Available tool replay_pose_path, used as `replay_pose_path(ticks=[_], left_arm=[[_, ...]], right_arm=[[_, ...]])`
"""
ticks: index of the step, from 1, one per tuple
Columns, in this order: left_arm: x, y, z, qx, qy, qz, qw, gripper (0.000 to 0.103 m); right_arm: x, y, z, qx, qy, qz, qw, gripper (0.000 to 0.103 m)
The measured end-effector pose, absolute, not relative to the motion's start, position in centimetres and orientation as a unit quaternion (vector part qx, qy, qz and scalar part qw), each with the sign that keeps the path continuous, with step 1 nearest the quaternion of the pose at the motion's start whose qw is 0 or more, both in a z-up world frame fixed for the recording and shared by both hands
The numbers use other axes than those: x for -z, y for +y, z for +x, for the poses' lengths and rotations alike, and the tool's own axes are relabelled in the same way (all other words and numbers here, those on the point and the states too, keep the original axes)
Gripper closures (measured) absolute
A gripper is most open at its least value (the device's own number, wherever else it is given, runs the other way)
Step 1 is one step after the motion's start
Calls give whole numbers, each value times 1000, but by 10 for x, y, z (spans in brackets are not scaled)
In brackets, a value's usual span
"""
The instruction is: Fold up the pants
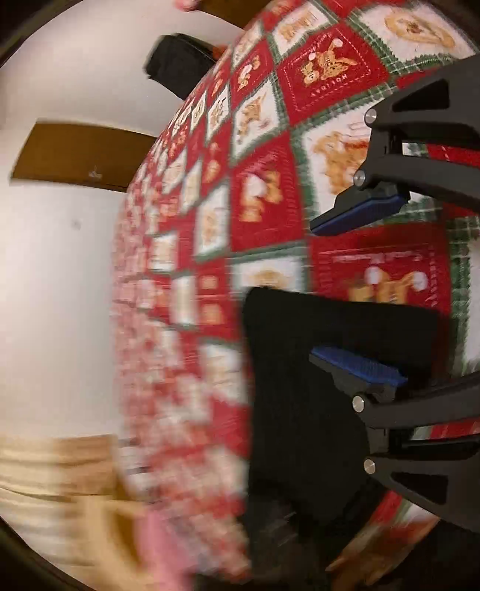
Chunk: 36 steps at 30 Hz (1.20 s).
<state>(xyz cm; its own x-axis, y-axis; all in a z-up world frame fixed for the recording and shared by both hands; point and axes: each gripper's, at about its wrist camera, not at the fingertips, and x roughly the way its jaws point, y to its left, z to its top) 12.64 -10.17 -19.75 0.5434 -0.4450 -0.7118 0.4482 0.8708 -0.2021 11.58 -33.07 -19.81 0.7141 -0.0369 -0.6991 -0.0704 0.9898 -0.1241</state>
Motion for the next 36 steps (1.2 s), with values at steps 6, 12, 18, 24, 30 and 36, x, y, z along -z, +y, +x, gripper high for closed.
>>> replay_pose_path(ticks=[6,12,18,24,30,36], left_arm=[[192,-100,119,243,409,11,879,63],[196,-105,90,250,404,84,876,42],[198,-98,92,243,406,75,878,37],[177,-54,80,211,387,72,895,33],[172,38,81,111,383,44,916,32],[173,137,72,5,374,3,928,31]], right_arm=[[194,-333,111,-4,377,-72,923,36],[192,-322,91,-22,376,-119,919,36],[201,-323,91,-7,382,-133,915,32],[185,-327,83,-15,337,-106,935,32],[181,-323,82,-36,329,-87,940,32],[173,-307,74,-55,308,-88,946,32]])
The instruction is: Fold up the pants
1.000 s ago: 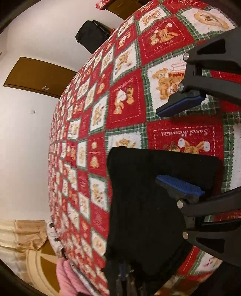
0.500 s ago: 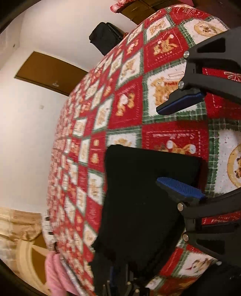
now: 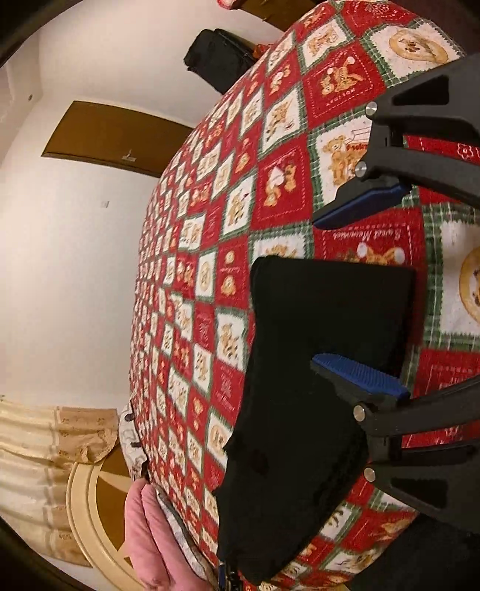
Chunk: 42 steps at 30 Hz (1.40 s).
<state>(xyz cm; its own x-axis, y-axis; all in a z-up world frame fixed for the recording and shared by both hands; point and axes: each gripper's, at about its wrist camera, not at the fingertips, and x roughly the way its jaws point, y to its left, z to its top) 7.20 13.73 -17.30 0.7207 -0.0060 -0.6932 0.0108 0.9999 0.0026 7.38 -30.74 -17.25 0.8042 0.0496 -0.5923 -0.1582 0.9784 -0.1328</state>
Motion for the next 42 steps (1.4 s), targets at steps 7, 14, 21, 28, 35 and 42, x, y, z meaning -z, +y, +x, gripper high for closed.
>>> replay_pose_path(ticks=[7,14,21,28,35,42], left_arm=[[202,221,71,-65,383,-71,919,31],[226,226,68,-33,389,-124,912,32],[226,221,63,-45,386,-122,913,43],[218,218,57,-77,388,-116,911,67],[211,200,56,-89,396,-65,912,77],[227,229,54,-31,371,-152,915,65]], right_arm=[[170,-277,67,-84,291,-105,947,32],[181,-249,61,-108,294,-137,940,32],[188,-240,58,-113,297,-150,936,32],[187,-239,56,-113,294,-150,937,32],[191,-238,57,-112,301,-154,934,32],[195,-232,55,-115,302,-164,932,32]])
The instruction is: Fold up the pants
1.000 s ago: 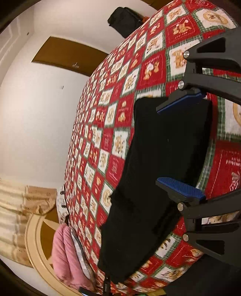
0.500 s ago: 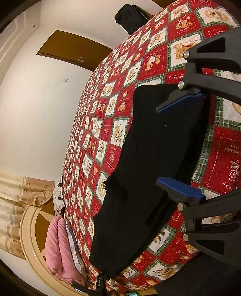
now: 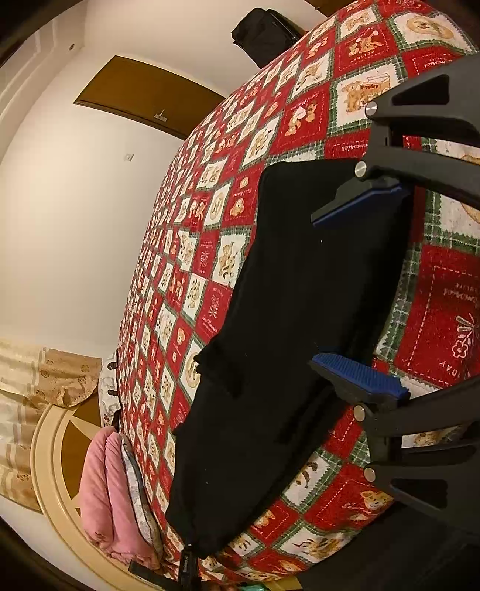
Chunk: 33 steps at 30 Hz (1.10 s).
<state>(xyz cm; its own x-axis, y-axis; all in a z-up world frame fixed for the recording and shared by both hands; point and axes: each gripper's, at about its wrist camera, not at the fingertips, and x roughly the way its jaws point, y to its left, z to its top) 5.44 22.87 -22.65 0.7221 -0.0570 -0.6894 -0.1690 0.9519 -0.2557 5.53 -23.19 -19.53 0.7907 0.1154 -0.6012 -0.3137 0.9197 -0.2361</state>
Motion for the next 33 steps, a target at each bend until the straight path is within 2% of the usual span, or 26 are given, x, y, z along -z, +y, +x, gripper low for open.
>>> replay_pose_path(ticks=[1,2,4,11,17,24,33], left_arm=[[225,229,54,-22,374,-152,914,80],[220,228,54,-11,376,-144,915,85],[211,225,53,-4,377,-141,915,89],[185,227,48,24,357,-183,916,90],[154,210,41,54,328,-178,926,90],[116,157,38,107,302,-133,938,90],[78,56,51,209,286,-72,932,90]], right_arm=[[196,-232,55,-115,302,-165,932,32],[196,-232,55,-115,301,-164,932,32],[195,-231,55,-115,298,-163,934,32],[192,-236,55,-107,293,-154,937,32],[189,-238,54,-104,290,-150,939,32],[182,-246,58,-86,288,-147,942,32],[169,-292,74,-31,309,-72,948,32]])
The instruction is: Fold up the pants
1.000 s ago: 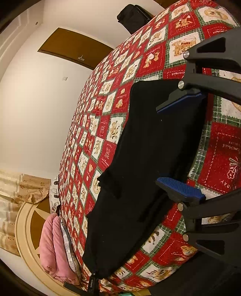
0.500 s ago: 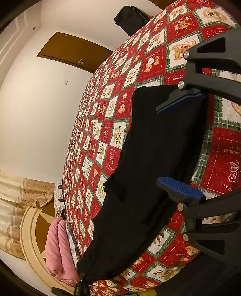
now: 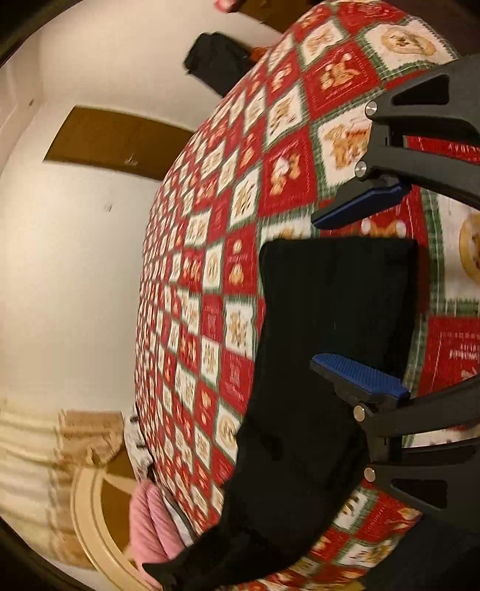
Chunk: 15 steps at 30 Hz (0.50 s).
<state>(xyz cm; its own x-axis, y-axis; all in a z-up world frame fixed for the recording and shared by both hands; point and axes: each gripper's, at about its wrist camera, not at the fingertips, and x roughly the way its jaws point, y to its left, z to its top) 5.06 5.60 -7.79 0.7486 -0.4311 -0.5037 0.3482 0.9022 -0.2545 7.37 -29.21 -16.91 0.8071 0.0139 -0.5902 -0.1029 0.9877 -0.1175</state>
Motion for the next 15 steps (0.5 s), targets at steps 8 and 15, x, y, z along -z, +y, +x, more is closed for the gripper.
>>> replay_pose_path(ticks=[8,15], left_arm=[[59,-42,64,295,294,-9,909,90],[69,-121,80,346,322,44,880,90]], right_arm=[[168,-338,83,21,328,-6,945,32],[165,-365,85,48,325,23,944,32]])
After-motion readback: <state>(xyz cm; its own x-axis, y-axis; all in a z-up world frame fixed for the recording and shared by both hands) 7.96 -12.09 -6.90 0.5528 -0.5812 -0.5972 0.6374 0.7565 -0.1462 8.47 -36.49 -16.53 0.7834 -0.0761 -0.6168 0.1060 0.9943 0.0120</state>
